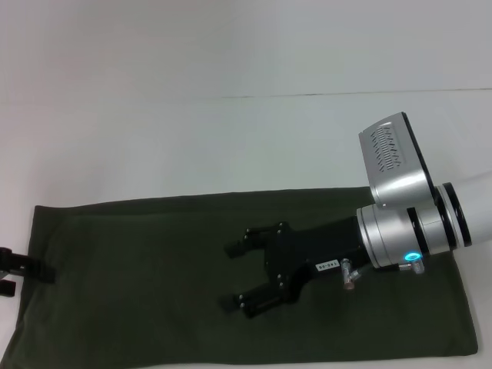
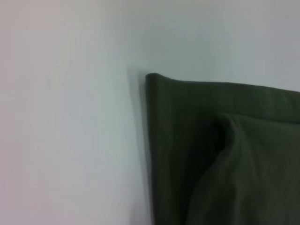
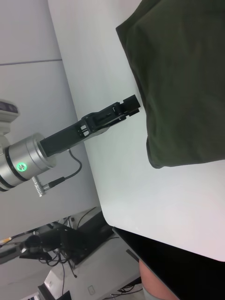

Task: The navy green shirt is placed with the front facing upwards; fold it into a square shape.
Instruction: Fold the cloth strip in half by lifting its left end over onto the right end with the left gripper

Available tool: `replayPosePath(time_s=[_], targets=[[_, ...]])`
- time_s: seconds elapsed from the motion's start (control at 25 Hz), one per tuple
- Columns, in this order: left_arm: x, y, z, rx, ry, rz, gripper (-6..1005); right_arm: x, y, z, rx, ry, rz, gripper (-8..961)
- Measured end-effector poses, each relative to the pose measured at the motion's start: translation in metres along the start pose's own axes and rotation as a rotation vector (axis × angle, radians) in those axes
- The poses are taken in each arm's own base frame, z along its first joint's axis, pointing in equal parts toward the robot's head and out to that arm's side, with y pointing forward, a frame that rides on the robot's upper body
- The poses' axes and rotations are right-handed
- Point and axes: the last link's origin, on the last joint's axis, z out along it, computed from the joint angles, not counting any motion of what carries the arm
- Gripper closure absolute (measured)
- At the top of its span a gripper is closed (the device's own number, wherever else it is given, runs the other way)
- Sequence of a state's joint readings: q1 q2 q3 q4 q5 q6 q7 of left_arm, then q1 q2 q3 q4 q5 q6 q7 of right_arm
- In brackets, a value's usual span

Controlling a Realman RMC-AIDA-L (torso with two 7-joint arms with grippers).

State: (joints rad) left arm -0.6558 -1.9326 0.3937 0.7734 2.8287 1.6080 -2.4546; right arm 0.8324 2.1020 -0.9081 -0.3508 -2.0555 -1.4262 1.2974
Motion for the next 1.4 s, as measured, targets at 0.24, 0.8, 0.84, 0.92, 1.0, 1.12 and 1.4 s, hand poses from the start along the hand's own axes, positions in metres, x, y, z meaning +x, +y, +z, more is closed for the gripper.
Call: replayPosePath(time_s=[0.24,0.8,0.84,0.92,1.0,1.12,1.4], targets=[[0.0,0.001,0.006,0.034,-0.019,0.031,124,0.0,0.0,0.0,0.002,0.001,0.0,8],[0.0,0.0,0.012,0.055,-0.021,0.046,124,-0.001,0.0,-0.001,0.0,0.0,0.006,8],[-0.001,0.0,0.012,0.055,-0.022,0.047,125,-0.001,0.0,-0.001,0.0,0.0,0.006,8],[-0.001,0.0,0.012,0.054,-0.022,0.048,125,-0.001,0.0,0.0,0.0,0.0,0.006,8],[-0.001,0.0,0.012,0.055,-0.023,0.051,127,-0.001,-0.001,0.0,0.001,0.0,0.005,8],[0.0,0.001,0.013,0.059,-0.029,0.06,125,-0.001,-0.001,0.0,0.002,0.001,0.005,8],[0.0,0.004,0.014,0.048,-0.035,0.064,125,-0.001,-0.001,0.0,0.003,0.001,0.004,8]])
